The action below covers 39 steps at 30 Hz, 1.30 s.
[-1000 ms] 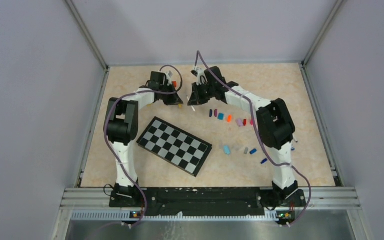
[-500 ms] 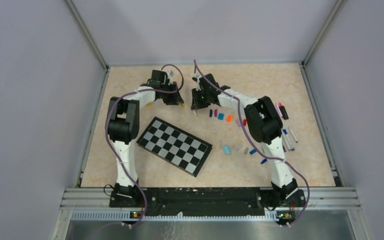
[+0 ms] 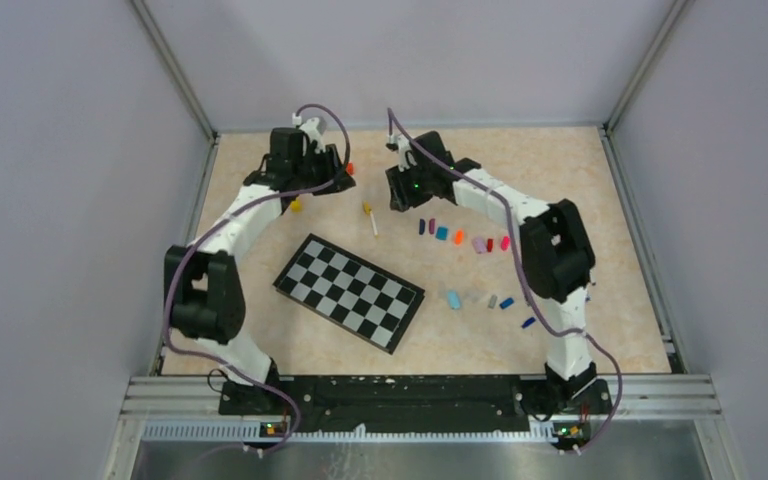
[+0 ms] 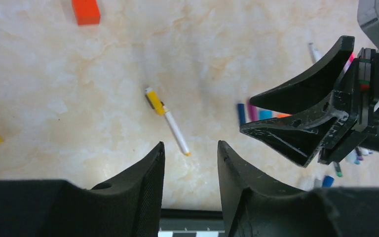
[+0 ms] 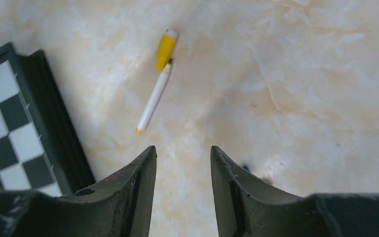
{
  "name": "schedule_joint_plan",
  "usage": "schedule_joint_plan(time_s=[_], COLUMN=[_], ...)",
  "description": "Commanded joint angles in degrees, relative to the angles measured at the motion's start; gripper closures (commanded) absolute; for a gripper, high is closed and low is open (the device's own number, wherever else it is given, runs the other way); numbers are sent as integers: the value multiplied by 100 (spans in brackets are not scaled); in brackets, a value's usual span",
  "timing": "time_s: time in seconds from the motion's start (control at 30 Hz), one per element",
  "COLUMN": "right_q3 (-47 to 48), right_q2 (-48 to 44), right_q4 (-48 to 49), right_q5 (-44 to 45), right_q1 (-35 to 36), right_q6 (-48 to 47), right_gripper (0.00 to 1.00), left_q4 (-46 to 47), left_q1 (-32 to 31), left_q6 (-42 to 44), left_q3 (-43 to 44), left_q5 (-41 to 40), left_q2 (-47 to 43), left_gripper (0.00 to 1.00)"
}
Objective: Open the pen caps
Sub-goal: Place the pen cap at the center of the board, then reset both arms
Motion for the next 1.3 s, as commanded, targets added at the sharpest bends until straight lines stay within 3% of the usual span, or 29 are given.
schedule_joint_plan(time_s=[0.0, 0.1, 0.23, 0.4, 0.63, 0.73, 1.0, 1.27], right_q3=[-381, -743, -1491, -2135, -2143, -2174, -1981, -2056], right_q2=[-1828, -2800, -4173, -5724, -6849, -7134, -7392, -7513], right_q4=[-669, -1488, -1915, -1878, -1994, -1575, -1218, -1218], right_q5=[-755, -1958, -2489, -2694, -3004, -2698, -2039, -2133], right_q1=[-205, -693, -1378, -2471, -3658, -3918, -4169, -4248], right_q6=[-1898, -3015, -3749, -3817, -2695, -1696, -247, -10], right_gripper=[57, 57, 51, 23, 12, 11, 10, 10], left_q4=[588, 1081, 1855, 1754, 705, 335, -324, -490], left_q1=[23, 19, 61, 189, 208, 208, 208, 208], left_q6=[96, -97, -493, -886, -683, -461, -158, -169], left_q3=[-615, -1283, -1963, -2009, -1266, -950, -427, -502], left_q5=[200, 310, 555, 890, 852, 848, 746, 673], left_q2=[-1456, -2371, -3383, -4123, -4517, -4628, -4808, -4948], left_gripper=[49, 35, 2, 1, 1, 1, 1, 1])
